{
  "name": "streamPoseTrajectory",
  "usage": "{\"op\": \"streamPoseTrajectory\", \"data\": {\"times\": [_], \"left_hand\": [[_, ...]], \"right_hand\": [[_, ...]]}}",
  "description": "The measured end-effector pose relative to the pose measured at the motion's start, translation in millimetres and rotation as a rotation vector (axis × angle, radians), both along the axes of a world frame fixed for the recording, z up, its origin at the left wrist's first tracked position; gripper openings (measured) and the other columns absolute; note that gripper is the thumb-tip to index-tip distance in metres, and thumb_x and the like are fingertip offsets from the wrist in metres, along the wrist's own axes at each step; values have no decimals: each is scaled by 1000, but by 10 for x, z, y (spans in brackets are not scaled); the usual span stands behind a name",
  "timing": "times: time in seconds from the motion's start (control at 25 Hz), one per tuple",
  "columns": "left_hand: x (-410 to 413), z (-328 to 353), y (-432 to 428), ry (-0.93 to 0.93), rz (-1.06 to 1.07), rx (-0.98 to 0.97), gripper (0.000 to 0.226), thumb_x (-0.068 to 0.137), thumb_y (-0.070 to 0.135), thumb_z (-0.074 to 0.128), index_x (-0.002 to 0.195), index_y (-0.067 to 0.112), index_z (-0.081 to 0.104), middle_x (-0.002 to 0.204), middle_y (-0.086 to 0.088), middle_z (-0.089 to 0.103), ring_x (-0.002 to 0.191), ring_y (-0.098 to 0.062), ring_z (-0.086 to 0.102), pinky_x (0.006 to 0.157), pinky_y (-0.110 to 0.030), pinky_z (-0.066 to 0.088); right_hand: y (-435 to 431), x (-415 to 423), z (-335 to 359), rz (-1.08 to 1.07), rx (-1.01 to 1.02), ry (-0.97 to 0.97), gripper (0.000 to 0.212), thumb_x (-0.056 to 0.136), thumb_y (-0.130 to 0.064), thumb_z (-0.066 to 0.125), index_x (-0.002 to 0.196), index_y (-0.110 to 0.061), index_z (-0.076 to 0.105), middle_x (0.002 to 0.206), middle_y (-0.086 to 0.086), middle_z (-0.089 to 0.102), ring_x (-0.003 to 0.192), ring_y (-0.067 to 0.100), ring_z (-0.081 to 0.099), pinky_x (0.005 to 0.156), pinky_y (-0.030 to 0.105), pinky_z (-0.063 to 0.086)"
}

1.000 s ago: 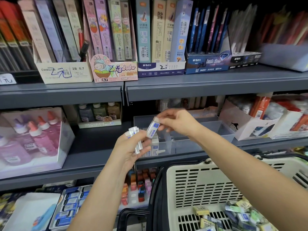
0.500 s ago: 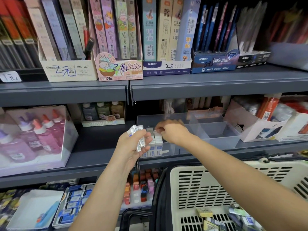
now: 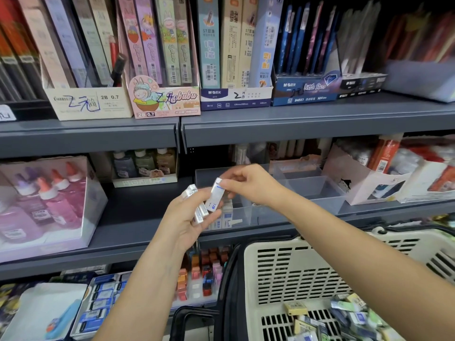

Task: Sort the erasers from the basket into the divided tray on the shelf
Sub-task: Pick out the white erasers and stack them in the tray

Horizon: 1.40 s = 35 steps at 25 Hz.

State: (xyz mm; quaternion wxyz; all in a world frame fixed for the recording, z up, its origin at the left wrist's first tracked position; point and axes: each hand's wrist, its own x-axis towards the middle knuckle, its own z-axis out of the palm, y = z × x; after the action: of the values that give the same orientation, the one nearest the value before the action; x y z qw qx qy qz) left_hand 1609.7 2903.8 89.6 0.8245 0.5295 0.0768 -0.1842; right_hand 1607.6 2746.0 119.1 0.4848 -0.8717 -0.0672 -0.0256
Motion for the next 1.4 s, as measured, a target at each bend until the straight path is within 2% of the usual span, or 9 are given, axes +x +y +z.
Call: {"op": "streamPoseTrajectory", "data": {"times": [0.16,0.32,0.44,0.56,0.64,0.8,0.96,1.16,1.4], "left_hand": [[-18,-6,5,24,-64,71,18,77,15,73,94,9,68,85,-11,74,79,-20,72,50,-23,53],[-42,4,-32,-23,-105,63,10,81,12,69,92,11,67,79,-9,73,68,-16,70,49,-21,52],[-44,-12,-62,-197,-59,181,12,79,4,70,87,12,67,78,-9,68,58,-12,63,50,-20,51],[-21,-32,-53,-238,33,186,12,80,4,69,86,13,65,79,-8,69,64,-12,66,53,-21,54],[31,-40,0,-184,114,137,7,83,11,68,86,16,63,70,-1,68,61,-8,65,54,-25,56],[80,-58,34,-105,140,128,11,85,22,68,88,16,59,54,5,58,46,-4,54,41,-20,45],[87,-47,13,-53,141,95,7,86,13,64,85,12,57,55,1,57,44,-6,52,36,-17,36],[81,-19,4,-31,87,81,6,85,3,57,85,9,56,73,-9,66,54,-10,60,38,-18,42],[101,-60,43,-81,123,95,15,83,10,66,95,12,57,83,-9,66,74,-17,64,46,-23,52]], "right_hand": [[-109,-32,4,5,63,32,13,92,-15,57,100,-14,66,64,-6,64,54,1,56,62,10,47],[-156,-41,-2,20,153,93,17,93,-20,55,104,-16,67,65,-6,64,58,3,58,57,13,45],[-166,-50,31,15,111,119,10,87,-27,62,95,-24,68,69,-7,70,63,1,64,54,12,45],[-190,29,75,-116,75,66,11,84,-11,66,94,-9,67,77,5,71,55,-2,62,50,10,44],[-246,124,110,-245,90,-14,9,82,-6,67,88,-12,66,85,11,70,59,1,62,55,11,45],[-255,352,29,-323,-104,-42,17,81,-11,68,92,-24,67,78,-8,61,80,12,57,84,21,47],[-112,461,-116,-333,-159,5,18,84,-11,63,93,-27,67,67,-19,53,76,8,55,68,13,40],[-3,480,-73,-278,-225,17,16,86,-11,60,92,-25,64,83,2,67,84,18,64,72,16,40],[-62,451,-42,-304,-362,-20,21,90,-12,54,103,-24,64,85,-8,58,82,13,55,76,18,42]]}}
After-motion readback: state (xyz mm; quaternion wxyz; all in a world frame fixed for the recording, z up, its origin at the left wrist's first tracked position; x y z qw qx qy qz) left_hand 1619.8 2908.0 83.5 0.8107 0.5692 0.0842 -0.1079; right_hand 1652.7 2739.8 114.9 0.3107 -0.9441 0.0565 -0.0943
